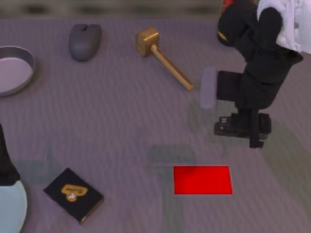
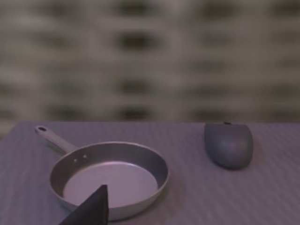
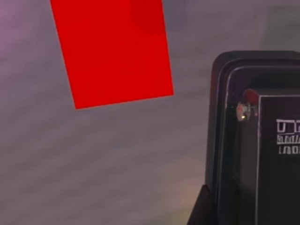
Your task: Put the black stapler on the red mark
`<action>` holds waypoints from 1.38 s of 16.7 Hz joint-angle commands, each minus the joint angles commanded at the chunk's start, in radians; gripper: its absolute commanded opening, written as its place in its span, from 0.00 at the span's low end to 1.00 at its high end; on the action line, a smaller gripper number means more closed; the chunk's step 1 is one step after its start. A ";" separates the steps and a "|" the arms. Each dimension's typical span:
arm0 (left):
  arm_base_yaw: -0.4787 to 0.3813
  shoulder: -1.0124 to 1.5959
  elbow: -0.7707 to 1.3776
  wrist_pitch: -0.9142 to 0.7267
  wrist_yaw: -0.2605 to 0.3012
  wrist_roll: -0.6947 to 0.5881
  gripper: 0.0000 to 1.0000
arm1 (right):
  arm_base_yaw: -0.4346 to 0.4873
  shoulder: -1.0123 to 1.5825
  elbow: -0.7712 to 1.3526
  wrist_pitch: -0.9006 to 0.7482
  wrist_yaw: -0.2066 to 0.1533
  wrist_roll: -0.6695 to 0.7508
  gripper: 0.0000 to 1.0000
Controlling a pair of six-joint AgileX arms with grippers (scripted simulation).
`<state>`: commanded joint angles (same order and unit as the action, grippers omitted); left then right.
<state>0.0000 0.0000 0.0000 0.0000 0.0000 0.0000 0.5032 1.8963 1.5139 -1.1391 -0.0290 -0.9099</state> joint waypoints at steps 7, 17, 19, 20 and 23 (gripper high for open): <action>0.000 0.000 0.000 0.000 0.000 0.000 1.00 | 0.190 -0.070 -0.082 0.054 -0.016 0.032 0.00; 0.000 0.000 0.000 0.000 0.000 0.000 1.00 | 0.195 0.033 -0.228 0.311 -0.015 0.045 0.00; 0.000 0.000 0.000 0.000 0.000 0.000 1.00 | 0.200 0.065 -0.272 0.385 -0.015 0.046 0.00; 0.000 0.000 0.000 0.000 0.000 0.000 1.00 | 0.201 0.075 -0.286 0.407 -0.014 0.047 0.00; 0.000 0.000 0.000 0.000 0.000 0.000 1.00 | 0.202 0.082 -0.295 0.420 -0.014 0.047 0.00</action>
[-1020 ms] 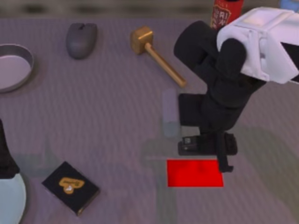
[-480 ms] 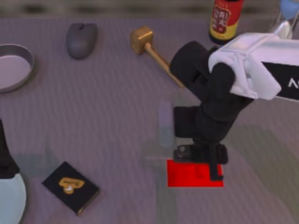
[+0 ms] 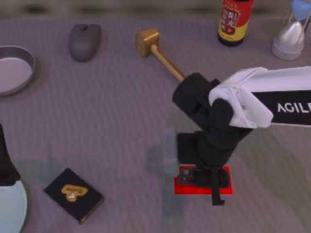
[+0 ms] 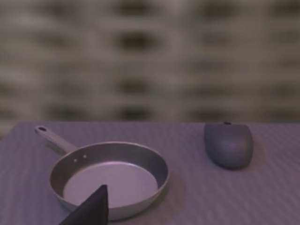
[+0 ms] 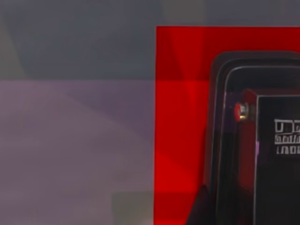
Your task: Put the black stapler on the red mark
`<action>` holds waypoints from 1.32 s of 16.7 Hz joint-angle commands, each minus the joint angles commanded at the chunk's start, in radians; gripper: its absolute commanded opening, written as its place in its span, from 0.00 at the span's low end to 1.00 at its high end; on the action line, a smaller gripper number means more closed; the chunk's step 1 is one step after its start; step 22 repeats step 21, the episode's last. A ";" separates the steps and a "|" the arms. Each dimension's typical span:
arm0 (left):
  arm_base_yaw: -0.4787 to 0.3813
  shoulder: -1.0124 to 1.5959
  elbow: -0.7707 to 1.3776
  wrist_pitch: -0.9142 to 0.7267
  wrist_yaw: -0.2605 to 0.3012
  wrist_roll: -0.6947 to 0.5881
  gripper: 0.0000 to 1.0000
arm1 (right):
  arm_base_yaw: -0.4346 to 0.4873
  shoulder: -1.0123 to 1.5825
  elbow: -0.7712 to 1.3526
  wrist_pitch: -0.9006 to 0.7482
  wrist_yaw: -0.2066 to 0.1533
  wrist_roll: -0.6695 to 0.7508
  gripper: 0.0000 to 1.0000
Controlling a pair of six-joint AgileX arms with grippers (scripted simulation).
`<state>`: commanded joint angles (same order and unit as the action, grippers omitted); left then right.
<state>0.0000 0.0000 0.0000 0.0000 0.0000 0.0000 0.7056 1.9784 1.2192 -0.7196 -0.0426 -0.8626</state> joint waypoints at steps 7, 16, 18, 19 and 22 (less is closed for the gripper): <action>0.000 0.000 0.000 0.000 0.000 0.000 1.00 | 0.000 0.000 0.000 0.000 0.000 0.000 0.38; 0.000 0.000 0.000 0.000 0.000 0.000 1.00 | 0.000 0.000 0.000 0.000 0.000 0.000 1.00; 0.000 0.000 0.000 0.000 0.000 0.000 1.00 | 0.000 0.000 0.000 0.000 0.000 0.000 1.00; 0.000 0.000 0.000 0.000 0.000 0.000 1.00 | 0.000 0.000 0.000 0.000 0.000 0.000 1.00; 0.000 0.000 0.000 0.000 0.000 0.000 1.00 | 0.000 0.000 0.000 0.000 0.000 0.000 1.00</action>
